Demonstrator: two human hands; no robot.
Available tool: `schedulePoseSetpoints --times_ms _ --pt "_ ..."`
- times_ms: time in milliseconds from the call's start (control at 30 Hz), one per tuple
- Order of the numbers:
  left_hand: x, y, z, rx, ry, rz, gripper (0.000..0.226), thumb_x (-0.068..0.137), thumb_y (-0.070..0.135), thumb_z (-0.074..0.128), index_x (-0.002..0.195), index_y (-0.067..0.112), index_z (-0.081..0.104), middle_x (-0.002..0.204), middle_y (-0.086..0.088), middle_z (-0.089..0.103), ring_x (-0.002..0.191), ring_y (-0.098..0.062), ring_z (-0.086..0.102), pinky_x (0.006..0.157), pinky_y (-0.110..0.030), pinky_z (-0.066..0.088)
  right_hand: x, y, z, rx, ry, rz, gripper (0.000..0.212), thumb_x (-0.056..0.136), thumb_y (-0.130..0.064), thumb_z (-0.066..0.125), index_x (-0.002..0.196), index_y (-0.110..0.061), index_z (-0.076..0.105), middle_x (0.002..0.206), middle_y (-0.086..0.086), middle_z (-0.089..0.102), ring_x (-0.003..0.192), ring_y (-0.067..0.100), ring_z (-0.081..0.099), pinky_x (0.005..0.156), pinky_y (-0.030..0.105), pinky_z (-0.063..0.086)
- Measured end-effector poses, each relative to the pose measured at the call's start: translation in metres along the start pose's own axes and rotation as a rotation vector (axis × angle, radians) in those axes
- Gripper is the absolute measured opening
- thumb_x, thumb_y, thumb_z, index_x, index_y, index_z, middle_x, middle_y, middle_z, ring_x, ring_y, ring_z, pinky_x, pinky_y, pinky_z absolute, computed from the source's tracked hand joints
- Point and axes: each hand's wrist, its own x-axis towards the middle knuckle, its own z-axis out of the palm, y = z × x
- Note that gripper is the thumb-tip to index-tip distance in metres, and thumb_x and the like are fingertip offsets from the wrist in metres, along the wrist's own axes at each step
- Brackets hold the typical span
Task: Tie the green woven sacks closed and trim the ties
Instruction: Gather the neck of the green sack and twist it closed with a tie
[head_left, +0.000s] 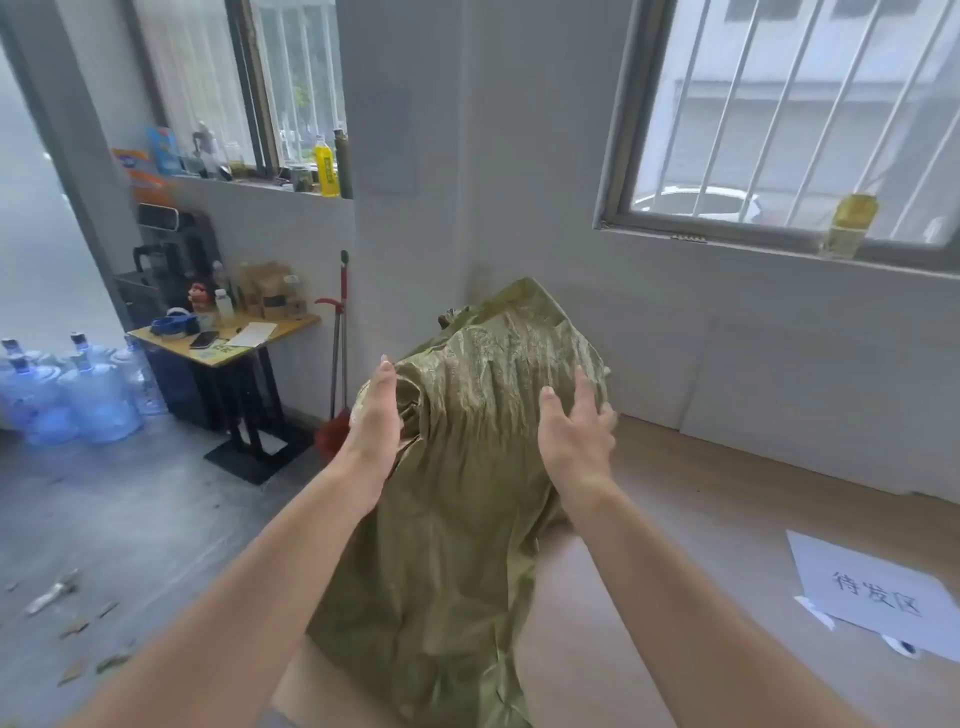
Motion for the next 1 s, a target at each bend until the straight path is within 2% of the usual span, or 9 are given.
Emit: schedulePoseSetpoints --times_ms 200,300,367,533,667,733,800,933,1000 --pt "0.050 -0.004 -0.005 -0.025 -0.079 -0.183 0.077 0.095 0.077 0.023 0.157 0.033 0.032 0.152 -0.017 0.051 0.139 -0.035 0.048 0.120 -0.054 0.028 0.029 0.010 0.013 -0.070 0.144 0.134 0.059 0.104 -0.049 0.044 0.156 -0.060 0.019 0.172 0.013 0.006 0.156 0.036 0.014 0.126 0.058 0.017" --pt "0.070 -0.016 -0.007 -0.052 -0.098 -0.200 0.099 0.069 0.093 0.031 0.152 0.039 0.039 0.152 -0.011 0.052 0.135 -0.035 0.052 0.117 -0.061 0.032 0.040 0.020 0.014 -0.046 0.165 0.164 0.063 0.102 -0.049 0.045 0.157 -0.060 0.015 0.171 0.011 0.015 0.156 0.032 0.019 0.126 0.055 0.018" --pt "0.080 -0.020 -0.004 -0.077 -0.105 -0.203 0.104 0.067 0.094 0.032 0.153 0.034 0.040 0.156 -0.007 0.047 0.139 -0.032 0.048 0.119 -0.059 0.030 0.047 0.025 0.012 0.005 0.164 0.157 0.067 0.101 -0.048 0.047 0.158 -0.057 0.012 0.171 0.001 0.022 0.156 0.028 0.023 0.126 0.055 0.019" --pt "0.084 -0.024 -0.001 -0.133 -0.102 -0.215 0.083 0.091 0.079 0.031 0.152 0.025 0.042 0.154 -0.006 0.049 0.140 -0.031 0.047 0.117 -0.052 0.034 0.060 0.034 0.010 0.127 0.124 0.197 0.084 0.101 -0.047 0.056 0.166 -0.031 0.005 0.171 -0.005 0.022 0.156 0.024 0.026 0.127 0.046 0.023" --pt "0.088 -0.031 -0.006 -0.263 -0.143 -0.243 0.065 0.098 0.072 0.034 0.119 0.021 0.068 0.117 -0.012 0.074 0.108 -0.032 0.069 0.084 -0.042 0.054 0.069 0.035 0.015 0.189 0.055 0.266 0.100 0.087 -0.063 0.066 0.162 -0.020 0.016 0.161 0.003 0.043 0.147 0.027 0.041 0.120 0.050 0.034" --pt "0.088 -0.035 -0.012 -0.306 -0.120 -0.259 0.065 0.097 0.070 0.039 0.120 0.019 0.070 0.114 -0.015 0.076 0.103 -0.034 0.071 0.076 -0.042 0.056 0.070 0.037 0.016 0.229 0.032 0.309 0.101 0.083 -0.067 0.070 0.158 -0.018 0.022 0.138 0.006 0.065 0.135 0.027 0.053 0.114 0.050 0.038" --pt "0.085 -0.036 -0.015 -0.357 -0.124 -0.246 0.062 0.096 0.065 0.044 0.122 0.015 0.072 0.116 -0.019 0.075 0.100 -0.035 0.072 0.077 -0.043 0.058 0.070 0.041 0.014 0.274 0.001 0.322 0.101 0.080 -0.065 0.076 0.157 -0.018 0.030 0.119 0.004 0.074 0.120 0.025 0.065 0.111 0.049 0.041" --pt "0.074 -0.026 -0.020 -0.374 -0.084 -0.081 0.040 0.102 0.045 0.051 0.118 0.016 0.072 0.111 -0.011 0.077 0.098 -0.031 0.072 0.075 -0.039 0.055 0.063 0.048 0.020 0.278 -0.003 0.312 0.085 0.070 -0.063 0.087 0.139 -0.025 0.055 0.134 -0.003 0.064 0.122 0.022 0.061 0.109 0.044 0.047" --pt "0.074 -0.018 -0.026 -0.356 -0.074 0.057 0.034 0.102 0.036 0.056 0.127 0.017 0.068 0.119 -0.007 0.075 0.113 -0.030 0.069 0.093 -0.045 0.054 0.065 0.052 0.027 0.199 0.060 0.296 0.081 0.058 -0.073 0.085 0.123 -0.029 0.063 0.131 -0.002 0.062 0.118 0.021 0.061 0.105 0.043 0.048"
